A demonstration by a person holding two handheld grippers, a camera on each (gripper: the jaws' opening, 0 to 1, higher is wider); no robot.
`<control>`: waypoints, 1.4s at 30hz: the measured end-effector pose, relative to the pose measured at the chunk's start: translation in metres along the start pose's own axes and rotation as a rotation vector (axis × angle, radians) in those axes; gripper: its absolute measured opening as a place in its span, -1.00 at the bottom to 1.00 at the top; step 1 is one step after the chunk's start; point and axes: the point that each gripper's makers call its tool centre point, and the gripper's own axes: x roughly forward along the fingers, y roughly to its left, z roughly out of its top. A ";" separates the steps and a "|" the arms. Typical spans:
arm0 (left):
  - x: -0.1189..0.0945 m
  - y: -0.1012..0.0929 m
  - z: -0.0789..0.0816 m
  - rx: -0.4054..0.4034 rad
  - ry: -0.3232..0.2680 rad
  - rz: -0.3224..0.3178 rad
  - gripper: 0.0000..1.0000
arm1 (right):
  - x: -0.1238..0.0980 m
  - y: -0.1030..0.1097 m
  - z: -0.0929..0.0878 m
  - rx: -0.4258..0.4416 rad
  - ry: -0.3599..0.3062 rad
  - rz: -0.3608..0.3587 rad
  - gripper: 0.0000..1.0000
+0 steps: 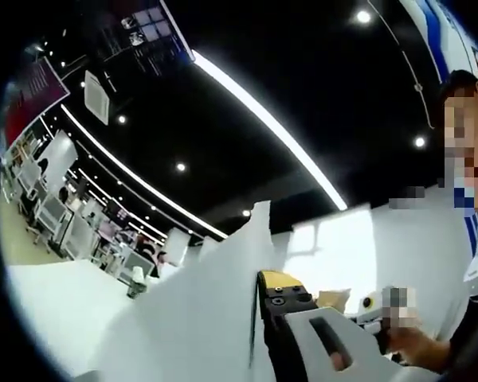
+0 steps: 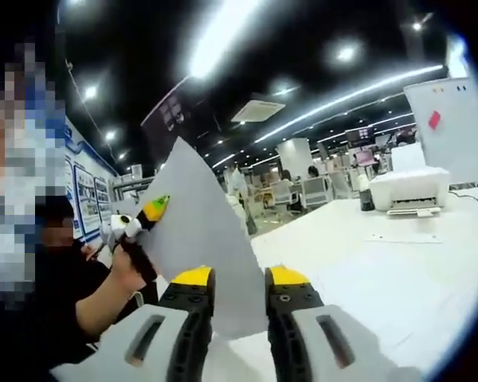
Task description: Organize the stack of printing papers by aligning and flattening the scattered papers on the table
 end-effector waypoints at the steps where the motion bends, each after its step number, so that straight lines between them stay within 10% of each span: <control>1: 0.000 0.000 0.001 -0.001 -0.001 0.002 -0.89 | 0.000 0.000 0.000 -0.006 0.000 -0.004 -0.52; 26: -0.011 0.047 -0.003 -0.113 0.080 0.214 -0.89 | -0.004 -0.012 -0.002 0.011 -0.004 -0.053 -0.24; 42: -0.003 0.047 0.005 -0.073 0.165 0.218 -0.89 | -0.010 -0.016 0.001 0.013 -0.012 -0.070 -0.25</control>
